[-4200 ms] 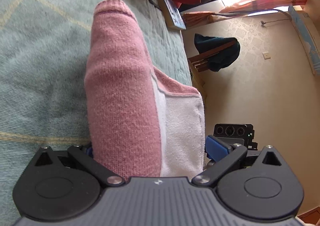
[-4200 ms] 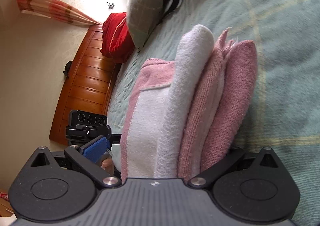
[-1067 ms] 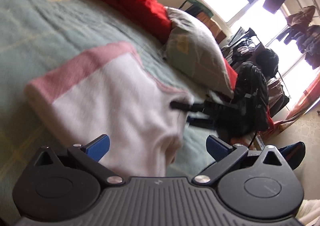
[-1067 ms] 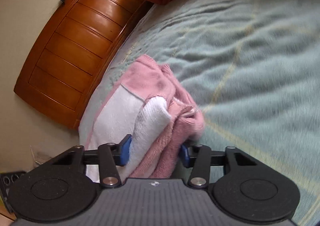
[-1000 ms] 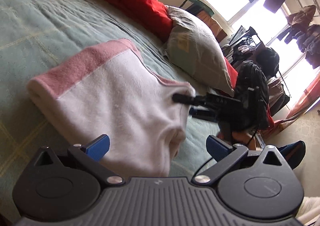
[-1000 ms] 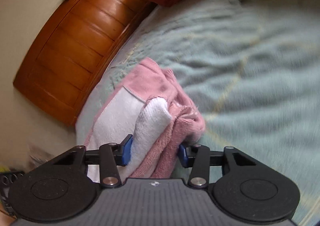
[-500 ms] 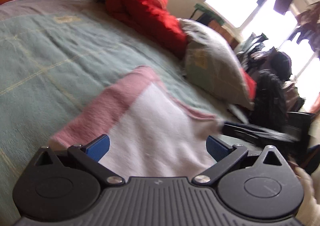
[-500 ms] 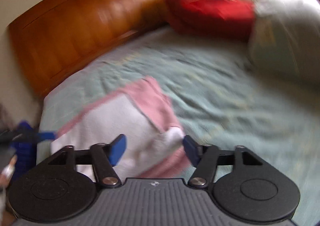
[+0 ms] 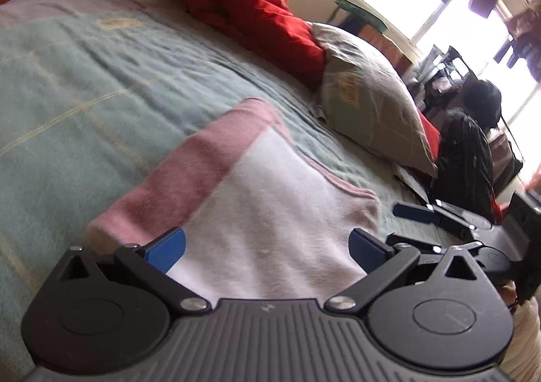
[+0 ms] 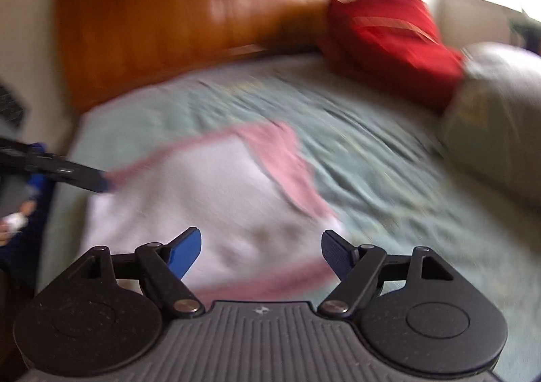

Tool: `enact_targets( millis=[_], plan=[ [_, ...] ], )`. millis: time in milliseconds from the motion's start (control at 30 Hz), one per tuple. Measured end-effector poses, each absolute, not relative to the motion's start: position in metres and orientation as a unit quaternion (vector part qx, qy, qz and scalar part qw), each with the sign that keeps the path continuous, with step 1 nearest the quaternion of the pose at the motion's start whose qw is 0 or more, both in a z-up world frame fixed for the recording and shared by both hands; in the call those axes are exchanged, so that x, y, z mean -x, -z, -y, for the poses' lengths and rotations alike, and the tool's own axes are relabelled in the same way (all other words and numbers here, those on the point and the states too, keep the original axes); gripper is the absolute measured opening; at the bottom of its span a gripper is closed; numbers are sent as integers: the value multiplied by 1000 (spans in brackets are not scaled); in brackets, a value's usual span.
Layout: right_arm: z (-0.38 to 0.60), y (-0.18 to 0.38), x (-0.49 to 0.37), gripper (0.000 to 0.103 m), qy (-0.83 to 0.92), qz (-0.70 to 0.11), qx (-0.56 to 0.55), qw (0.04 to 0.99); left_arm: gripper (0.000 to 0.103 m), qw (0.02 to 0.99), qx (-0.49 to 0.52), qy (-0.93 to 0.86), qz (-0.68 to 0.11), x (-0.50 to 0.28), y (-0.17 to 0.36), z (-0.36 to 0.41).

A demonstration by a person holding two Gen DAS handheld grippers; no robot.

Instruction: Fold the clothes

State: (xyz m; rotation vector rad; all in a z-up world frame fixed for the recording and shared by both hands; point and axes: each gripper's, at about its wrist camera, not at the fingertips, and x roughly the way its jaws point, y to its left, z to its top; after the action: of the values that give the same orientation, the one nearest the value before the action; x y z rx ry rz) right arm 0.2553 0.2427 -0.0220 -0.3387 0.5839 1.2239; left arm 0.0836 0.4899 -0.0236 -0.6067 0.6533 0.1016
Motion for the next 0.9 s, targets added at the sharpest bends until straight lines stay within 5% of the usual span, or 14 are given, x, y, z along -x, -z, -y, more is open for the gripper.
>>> enact_targets(
  millis=[300,633,900],
  plan=[
    [-259,61,-211,84,-578,-237,261,736,102,897,269,-67,-344,-87,16,-481],
    [-270,63,-253,87,-563,-273,214,750,102,912,248,-12,-325,-155,3,-480],
    [-265,69,-257,89,-574,-275,189,748,101,880,300,-19,-369,-189,42,-505]
  ],
)
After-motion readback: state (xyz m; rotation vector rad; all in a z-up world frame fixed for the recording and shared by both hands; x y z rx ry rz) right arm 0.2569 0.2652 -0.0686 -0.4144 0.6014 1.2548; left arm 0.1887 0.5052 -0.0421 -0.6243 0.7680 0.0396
